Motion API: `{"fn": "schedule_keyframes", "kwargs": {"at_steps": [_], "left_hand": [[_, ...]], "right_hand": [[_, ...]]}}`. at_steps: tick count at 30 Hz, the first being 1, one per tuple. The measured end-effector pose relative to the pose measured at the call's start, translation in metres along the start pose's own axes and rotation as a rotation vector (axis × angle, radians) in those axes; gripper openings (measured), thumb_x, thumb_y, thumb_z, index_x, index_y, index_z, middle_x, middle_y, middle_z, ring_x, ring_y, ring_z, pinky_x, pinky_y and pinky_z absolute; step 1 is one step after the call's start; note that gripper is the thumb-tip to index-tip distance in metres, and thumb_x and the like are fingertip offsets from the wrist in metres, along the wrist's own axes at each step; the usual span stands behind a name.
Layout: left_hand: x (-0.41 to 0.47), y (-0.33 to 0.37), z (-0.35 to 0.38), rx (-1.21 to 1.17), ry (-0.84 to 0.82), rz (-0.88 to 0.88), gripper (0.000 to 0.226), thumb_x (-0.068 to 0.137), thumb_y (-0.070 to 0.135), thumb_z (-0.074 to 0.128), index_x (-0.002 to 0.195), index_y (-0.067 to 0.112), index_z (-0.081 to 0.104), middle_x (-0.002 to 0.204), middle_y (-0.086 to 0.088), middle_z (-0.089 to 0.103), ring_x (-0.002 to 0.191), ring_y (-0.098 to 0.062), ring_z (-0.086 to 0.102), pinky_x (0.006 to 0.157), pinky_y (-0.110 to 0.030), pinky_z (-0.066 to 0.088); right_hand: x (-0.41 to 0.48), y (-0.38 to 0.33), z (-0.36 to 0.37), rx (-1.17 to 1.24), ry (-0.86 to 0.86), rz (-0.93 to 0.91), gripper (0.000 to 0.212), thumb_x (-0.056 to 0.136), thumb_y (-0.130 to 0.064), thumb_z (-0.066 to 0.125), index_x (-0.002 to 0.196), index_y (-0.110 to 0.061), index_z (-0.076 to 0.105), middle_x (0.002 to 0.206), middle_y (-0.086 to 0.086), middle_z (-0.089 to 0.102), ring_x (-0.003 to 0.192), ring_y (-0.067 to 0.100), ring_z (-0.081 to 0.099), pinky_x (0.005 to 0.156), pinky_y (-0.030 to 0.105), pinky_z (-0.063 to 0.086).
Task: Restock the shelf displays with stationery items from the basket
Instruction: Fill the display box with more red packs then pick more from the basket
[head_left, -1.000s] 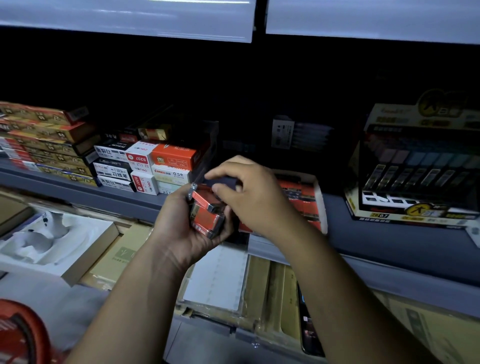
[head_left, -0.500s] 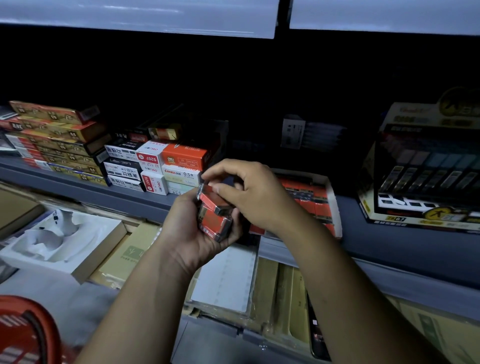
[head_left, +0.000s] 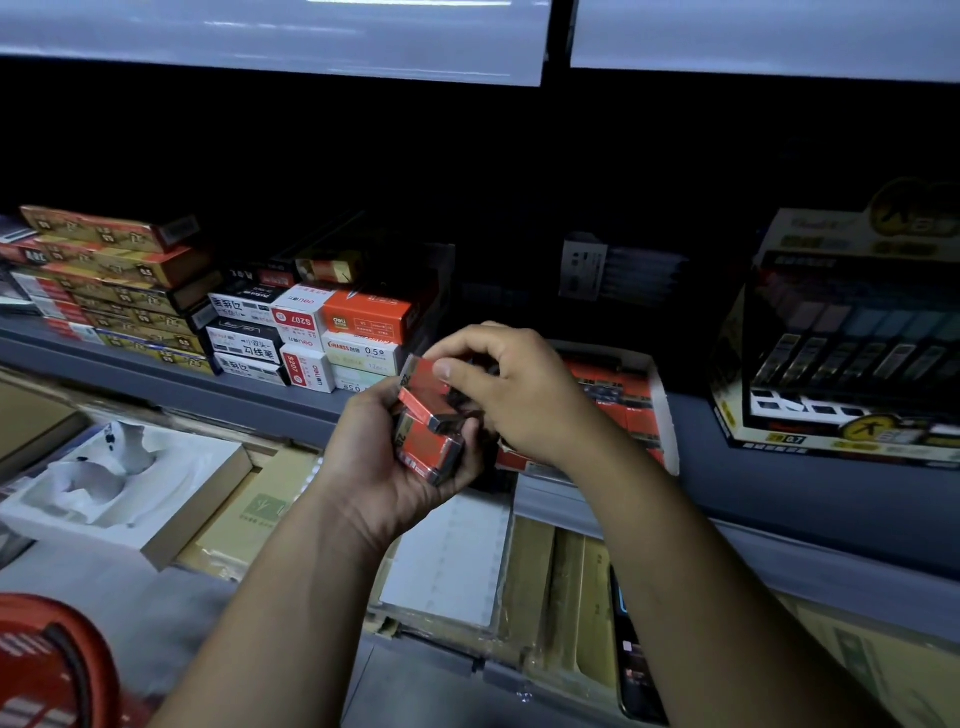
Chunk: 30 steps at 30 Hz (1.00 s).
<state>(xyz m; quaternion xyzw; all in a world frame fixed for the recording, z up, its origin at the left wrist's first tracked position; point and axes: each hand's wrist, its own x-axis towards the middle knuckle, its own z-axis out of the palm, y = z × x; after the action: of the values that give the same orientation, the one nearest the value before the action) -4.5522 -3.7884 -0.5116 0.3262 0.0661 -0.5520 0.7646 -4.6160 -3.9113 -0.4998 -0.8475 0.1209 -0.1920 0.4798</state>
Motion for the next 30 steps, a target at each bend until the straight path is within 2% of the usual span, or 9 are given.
{"fn": "schedule_keyframes", "kwargs": {"at_steps": [3,6,12,16,18,20,23,26,30], "left_hand": [[0.000,0.001,-0.001,0.024,-0.007,-0.005,0.045,0.096,0.030,0.045,0.103,0.000,0.078,0.111,-0.019,0.072,0.079,-0.030,0.070,0.057,-0.026,0.059],[0.002,0.002,-0.001,0.014,-0.005,-0.014,0.046,0.097,0.029,0.043,0.122,0.003,0.072,0.117,-0.018,0.071,0.080,-0.030,0.068,0.056,-0.027,0.059],[0.006,0.001,-0.002,0.009,0.033,0.005,0.041,0.096,0.027,0.047,0.115,0.002,0.074,0.112,-0.019,0.073,0.078,-0.030,0.069,0.056,-0.028,0.059],[0.007,0.001,-0.002,0.015,0.028,0.013,0.041,0.096,0.026,0.046,0.112,0.001,0.074,0.110,-0.020,0.073,0.074,-0.031,0.070,0.056,-0.028,0.058],[0.007,0.001,-0.001,0.014,0.028,0.015,0.041,0.096,0.026,0.046,0.108,0.000,0.075,0.109,-0.020,0.073,0.073,-0.031,0.070,0.055,-0.028,0.058],[0.007,0.001,0.000,0.010,0.026,0.015,0.041,0.096,0.026,0.047,0.107,0.000,0.076,0.110,-0.020,0.073,0.073,-0.031,0.070,0.055,-0.028,0.059],[0.006,0.001,0.000,0.010,0.027,0.014,0.040,0.096,0.026,0.046,0.111,0.002,0.075,0.109,-0.019,0.073,0.073,-0.030,0.070,0.055,-0.028,0.058],[0.005,0.000,0.000,0.004,0.025,0.016,0.040,0.096,0.026,0.046,0.113,0.002,0.074,0.109,-0.020,0.072,0.074,-0.030,0.069,0.054,-0.028,0.059],[0.005,-0.001,0.001,0.005,0.025,0.013,0.040,0.096,0.026,0.046,0.115,0.003,0.073,0.109,-0.020,0.072,0.074,-0.030,0.069,0.055,-0.027,0.058]], "right_hand": [[-0.002,-0.002,-0.010,0.170,0.054,0.063,0.013,0.101,-0.011,0.058,0.100,-0.016,0.070,0.086,0.015,0.074,0.062,0.026,0.066,0.052,0.032,0.053],[-0.002,0.003,-0.025,0.228,0.150,0.095,0.017,0.102,-0.009,0.056,0.098,-0.019,0.069,0.092,0.012,0.074,0.069,0.020,0.069,0.067,0.036,0.060],[-0.019,0.031,-0.076,0.032,0.291,0.282,0.019,0.094,-0.011,0.063,0.097,-0.027,0.073,0.072,0.013,0.071,0.062,0.018,0.062,0.067,0.031,0.049],[-0.031,0.039,-0.100,-0.015,0.347,0.317,0.022,0.089,-0.005,0.071,0.106,-0.018,0.070,0.083,0.005,0.073,0.065,0.008,0.066,0.066,0.020,0.052],[-0.034,0.041,-0.108,-0.073,0.387,0.317,0.024,0.086,-0.005,0.074,0.107,-0.017,0.068,0.087,-0.004,0.070,0.063,-0.006,0.063,0.058,0.008,0.047],[-0.036,0.043,-0.113,-0.143,0.438,0.319,0.025,0.087,-0.007,0.073,0.108,-0.018,0.067,0.085,-0.011,0.063,0.066,-0.007,0.057,0.052,0.002,0.039],[-0.037,0.044,-0.116,-0.326,0.419,0.324,0.024,0.093,-0.008,0.063,0.114,-0.019,0.068,0.093,-0.005,0.063,0.073,0.001,0.051,0.053,0.008,0.038],[-0.036,0.049,-0.112,-0.468,0.322,0.344,0.025,0.099,-0.011,0.055,0.118,-0.024,0.066,0.100,0.003,0.066,0.069,0.006,0.052,0.053,0.017,0.039],[-0.034,0.055,-0.104,-0.486,0.306,0.335,0.029,0.103,-0.014,0.052,0.126,-0.025,0.065,0.075,0.001,0.063,0.047,0.008,0.047,0.039,0.014,0.034]]}}
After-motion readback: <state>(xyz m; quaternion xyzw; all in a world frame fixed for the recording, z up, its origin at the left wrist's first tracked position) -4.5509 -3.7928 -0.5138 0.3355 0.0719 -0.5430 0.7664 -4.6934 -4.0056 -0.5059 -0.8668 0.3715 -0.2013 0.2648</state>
